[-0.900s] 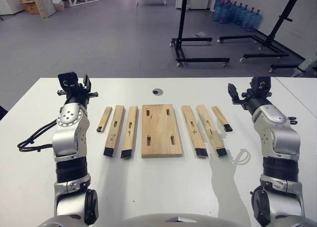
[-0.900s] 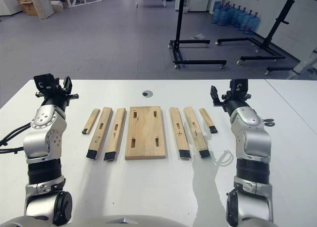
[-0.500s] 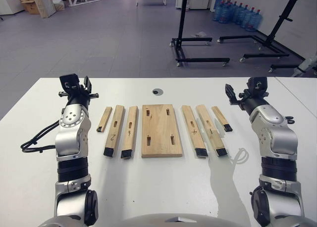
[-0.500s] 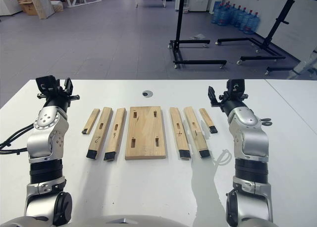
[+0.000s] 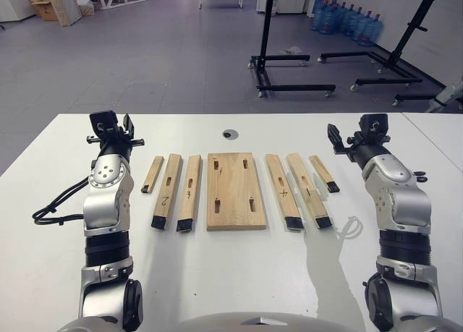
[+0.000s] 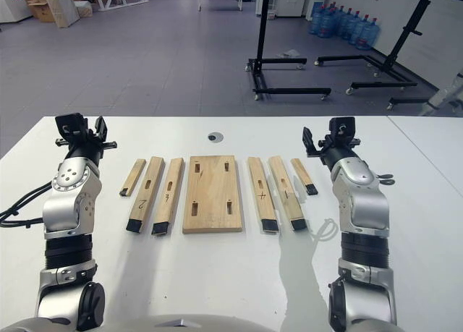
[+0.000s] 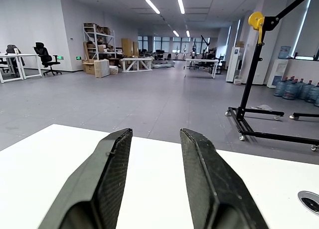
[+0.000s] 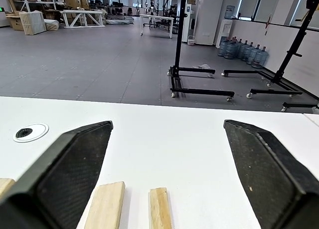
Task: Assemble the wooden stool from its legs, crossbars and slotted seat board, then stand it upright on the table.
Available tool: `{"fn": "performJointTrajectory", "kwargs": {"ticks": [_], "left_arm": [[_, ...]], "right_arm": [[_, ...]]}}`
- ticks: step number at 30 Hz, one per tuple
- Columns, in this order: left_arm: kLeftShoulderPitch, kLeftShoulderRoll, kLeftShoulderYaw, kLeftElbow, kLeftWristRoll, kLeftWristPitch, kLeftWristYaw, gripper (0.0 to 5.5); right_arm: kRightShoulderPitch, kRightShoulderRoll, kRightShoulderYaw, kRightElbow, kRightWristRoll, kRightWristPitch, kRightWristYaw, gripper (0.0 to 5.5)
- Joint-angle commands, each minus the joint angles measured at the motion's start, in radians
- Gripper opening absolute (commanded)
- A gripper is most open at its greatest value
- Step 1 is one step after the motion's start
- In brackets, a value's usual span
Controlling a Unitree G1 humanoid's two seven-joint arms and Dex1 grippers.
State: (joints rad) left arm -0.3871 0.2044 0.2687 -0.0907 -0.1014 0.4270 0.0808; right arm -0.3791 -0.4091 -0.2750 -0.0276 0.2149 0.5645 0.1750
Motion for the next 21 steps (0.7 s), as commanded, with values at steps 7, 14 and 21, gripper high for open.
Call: {"fn": "performJointTrajectory", "kwargs": {"ticks": [7, 14, 21], "left_arm": [[-0.001, 0.0, -0.018, 0.0, 0.017, -0.001, 0.006, 1.73], [-0.002, -0.002, -0.007, -0.008, 0.004, 0.011, 0.007, 1.73], [0.009, 0.002, -0.024, -0.03, -0.011, 0.019, -0.022, 1.73]], "right_arm": [[0.007, 0.005, 0.023, 0.001, -0.012, -0.006, 0.005, 4.11], [0.01, 0.006, 0.019, 0.002, -0.012, -0.008, 0.001, 4.11], [0.011, 0.01, 0.016, 0.01, -0.009, -0.018, -0.002, 4.11]]}}
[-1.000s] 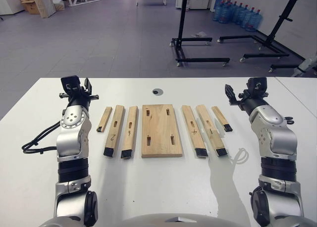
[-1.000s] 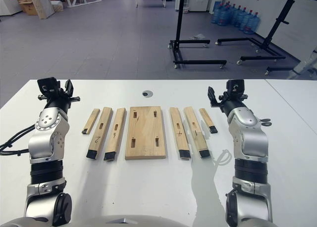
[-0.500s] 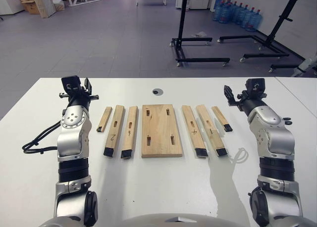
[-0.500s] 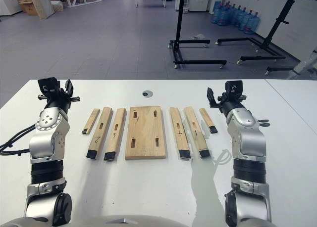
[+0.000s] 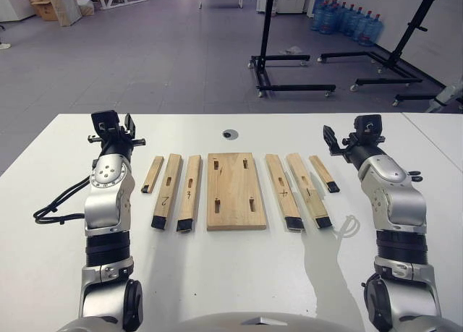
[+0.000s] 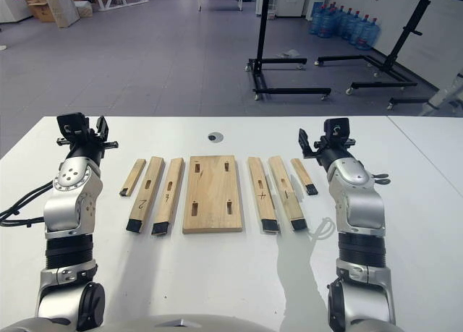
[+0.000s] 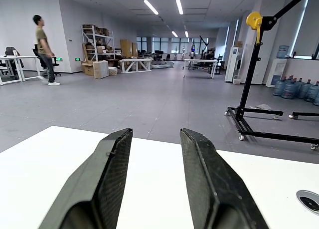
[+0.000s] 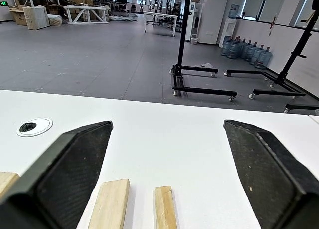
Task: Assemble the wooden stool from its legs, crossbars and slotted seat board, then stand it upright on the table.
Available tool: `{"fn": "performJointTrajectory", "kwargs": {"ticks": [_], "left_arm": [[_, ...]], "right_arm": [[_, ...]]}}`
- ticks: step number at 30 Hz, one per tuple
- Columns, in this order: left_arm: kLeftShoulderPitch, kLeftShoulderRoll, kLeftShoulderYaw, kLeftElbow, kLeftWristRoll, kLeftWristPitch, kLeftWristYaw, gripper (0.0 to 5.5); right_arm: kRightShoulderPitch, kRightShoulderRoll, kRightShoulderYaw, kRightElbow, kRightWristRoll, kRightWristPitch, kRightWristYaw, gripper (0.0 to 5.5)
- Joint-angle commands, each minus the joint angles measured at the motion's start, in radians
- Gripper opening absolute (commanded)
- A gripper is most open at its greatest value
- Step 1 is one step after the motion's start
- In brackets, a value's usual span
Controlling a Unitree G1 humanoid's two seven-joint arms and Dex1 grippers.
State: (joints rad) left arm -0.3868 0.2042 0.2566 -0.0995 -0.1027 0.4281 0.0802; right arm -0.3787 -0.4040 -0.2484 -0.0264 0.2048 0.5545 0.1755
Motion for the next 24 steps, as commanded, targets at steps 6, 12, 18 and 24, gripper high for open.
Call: {"fn": "performJointTrajectory", "kwargs": {"ticks": [6, 12, 18, 24], "left_arm": [[0.024, 0.042, -0.001, -0.024, -0.025, 0.02, -0.082, 1.73], [0.068, 0.051, 0.058, -0.037, -0.07, 0.048, -0.094, 1.73], [0.069, 0.042, 0.054, -0.031, -0.071, 0.042, -0.079, 1.73], [0.074, 0.037, 0.033, -0.053, -0.063, 0.051, -0.068, 1.73]], "right_arm": [[0.036, 0.0, -0.011, 0.036, 0.002, 0.006, 0.006, 4.11], [0.065, -0.179, 0.028, 0.29, -0.031, -0.039, 0.222, 4.11], [-0.017, -0.185, 0.058, 0.489, -0.032, -0.149, 0.327, 4.11], [-0.034, -0.16, 0.052, 0.511, -0.011, -0.181, 0.343, 4.11]]}}
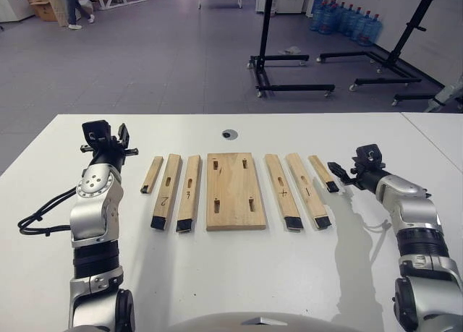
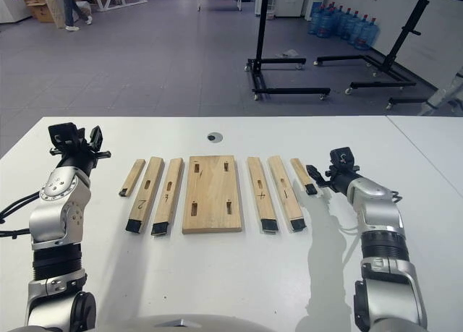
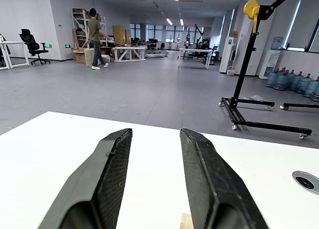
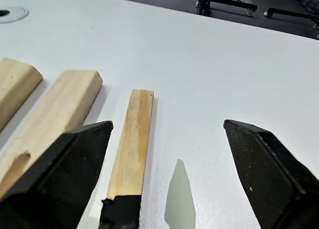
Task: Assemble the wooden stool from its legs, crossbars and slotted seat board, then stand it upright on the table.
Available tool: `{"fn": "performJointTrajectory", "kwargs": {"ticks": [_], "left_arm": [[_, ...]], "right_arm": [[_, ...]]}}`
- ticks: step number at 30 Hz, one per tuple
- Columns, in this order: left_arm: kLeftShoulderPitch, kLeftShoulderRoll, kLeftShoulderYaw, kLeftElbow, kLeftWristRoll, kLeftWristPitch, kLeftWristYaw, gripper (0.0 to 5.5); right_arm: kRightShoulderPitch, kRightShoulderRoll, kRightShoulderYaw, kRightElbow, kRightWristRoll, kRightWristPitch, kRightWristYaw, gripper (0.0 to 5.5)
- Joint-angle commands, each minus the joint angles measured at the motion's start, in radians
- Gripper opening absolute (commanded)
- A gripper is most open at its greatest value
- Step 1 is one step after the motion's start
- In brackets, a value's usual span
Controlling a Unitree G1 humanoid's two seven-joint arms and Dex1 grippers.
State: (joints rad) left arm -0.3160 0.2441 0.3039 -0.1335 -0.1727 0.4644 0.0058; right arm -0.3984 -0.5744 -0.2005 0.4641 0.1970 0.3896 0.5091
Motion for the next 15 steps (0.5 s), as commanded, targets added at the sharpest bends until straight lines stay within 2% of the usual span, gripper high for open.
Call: {"fn": "performJointTrajectory", "kwargs": {"ticks": [1, 13, 15], "left_arm": [[0.004, -0.002, -0.016, -0.022, 0.007, 0.017, 0.007, 1.73], [-0.001, -0.001, -0.038, -0.018, 0.023, 0.02, 0.019, 1.73], [0.002, -0.006, -0.031, -0.018, 0.02, 0.03, 0.023, 1.76]], "right_arm": [[-0.01, 0.015, 0.012, 0.027, -0.008, -0.022, 0.01, 4.11], [-0.016, 0.066, 0.089, 0.228, -0.073, -0.096, -0.007, 4.11], [-0.019, 0.071, 0.086, 0.253, -0.075, -0.097, -0.013, 3.85]]}}
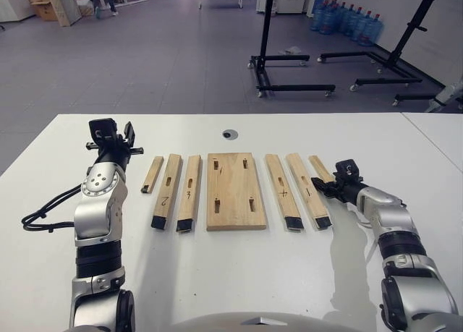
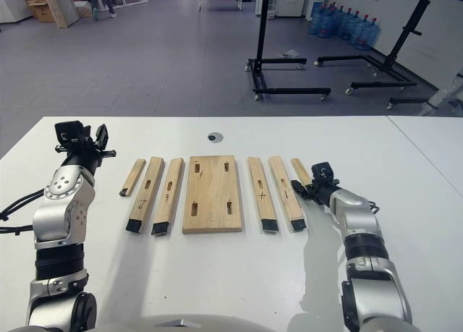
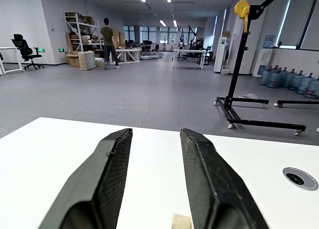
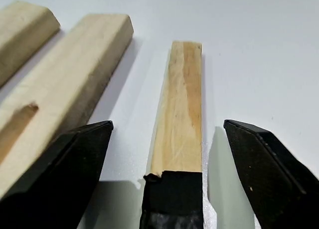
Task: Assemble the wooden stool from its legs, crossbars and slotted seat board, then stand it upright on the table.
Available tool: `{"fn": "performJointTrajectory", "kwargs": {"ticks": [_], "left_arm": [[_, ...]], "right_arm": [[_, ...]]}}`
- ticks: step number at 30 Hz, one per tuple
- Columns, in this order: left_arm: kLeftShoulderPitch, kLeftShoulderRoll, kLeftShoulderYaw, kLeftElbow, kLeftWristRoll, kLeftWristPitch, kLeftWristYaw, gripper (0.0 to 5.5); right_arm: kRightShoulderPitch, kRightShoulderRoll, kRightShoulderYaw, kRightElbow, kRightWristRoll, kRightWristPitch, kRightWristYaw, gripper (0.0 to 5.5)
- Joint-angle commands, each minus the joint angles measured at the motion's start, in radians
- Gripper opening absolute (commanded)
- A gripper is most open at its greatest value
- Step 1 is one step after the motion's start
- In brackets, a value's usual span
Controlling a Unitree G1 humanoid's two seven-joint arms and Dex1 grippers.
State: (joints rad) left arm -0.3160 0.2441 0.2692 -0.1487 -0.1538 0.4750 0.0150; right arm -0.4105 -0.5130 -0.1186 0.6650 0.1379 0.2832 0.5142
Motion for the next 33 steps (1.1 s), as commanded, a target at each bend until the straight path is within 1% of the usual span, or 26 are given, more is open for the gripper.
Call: {"fn": "performJointTrajectory", "kwargs": {"ticks": [1, 8, 14, 17, 20, 21, 23, 25, 26, 29, 31, 33], "left_arm": [[0.004, -0.009, 0.008, -0.004, -0.005, 0.026, 0.013, 1.76], [-0.011, -0.042, 0.041, -0.003, -0.111, 0.121, -0.015, 1.76], [-0.045, -0.051, 0.123, 0.023, -0.288, 0.298, -0.047, 1.76], [-0.055, -0.051, 0.148, 0.028, -0.348, 0.344, -0.058, 1.76], [-0.069, -0.057, 0.164, 0.015, -0.419, 0.388, -0.077, 1.76], [-0.078, -0.065, 0.178, 0.011, -0.458, 0.408, -0.081, 1.76], [-0.123, -0.107, 0.217, 0.006, -0.605, 0.471, -0.103, 1.76], [-0.17, -0.171, 0.208, 0.0, -0.755, 0.529, -0.127, 1.76], [-0.185, -0.204, 0.193, -0.003, -0.823, 0.554, -0.137, 1.76], [-0.191, -0.252, 0.149, -0.03, -0.968, 0.598, -0.165, 1.76], [-0.177, -0.256, 0.137, -0.038, -1.029, 0.606, -0.169, 1.76], [-0.168, -0.251, 0.146, -0.022, -1.068, 0.593, -0.149, 1.76]], "right_arm": [[-0.009, 0.011, 0.001, 0.06, -0.013, 0.011, -0.02, 3.7], [0.011, 0.013, -0.011, 0.024, 0.009, 0.028, 0.006, 2.41], [0.036, 0.022, -0.008, -0.012, 0.016, 0.027, 0.006, 1.35], [0.02, 0.009, -0.041, -0.021, 0.028, 0.006, -0.013, 1.27], [-0.038, -0.017, -0.117, -0.053, 0.082, 0.0, -0.019, 1.27], [-0.062, -0.024, -0.142, -0.07, 0.103, -0.001, -0.021, 1.27], [-0.127, -0.025, -0.151, -0.185, 0.13, 0.009, -0.024, 1.27], [-0.192, 0.048, -0.08, -0.379, 0.16, 0.049, -0.015, 1.27], [-0.199, 0.1, -0.007, -0.469, 0.158, 0.061, 0.001, 1.27], [-0.134, 0.185, 0.172, -0.614, 0.117, 0.059, 0.033, 1.27], [-0.08, 0.207, 0.223, -0.681, 0.113, 0.066, 0.041, 1.27], [-0.057, 0.212, 0.228, -0.712, 0.112, 0.072, 0.038, 1.27]]}}
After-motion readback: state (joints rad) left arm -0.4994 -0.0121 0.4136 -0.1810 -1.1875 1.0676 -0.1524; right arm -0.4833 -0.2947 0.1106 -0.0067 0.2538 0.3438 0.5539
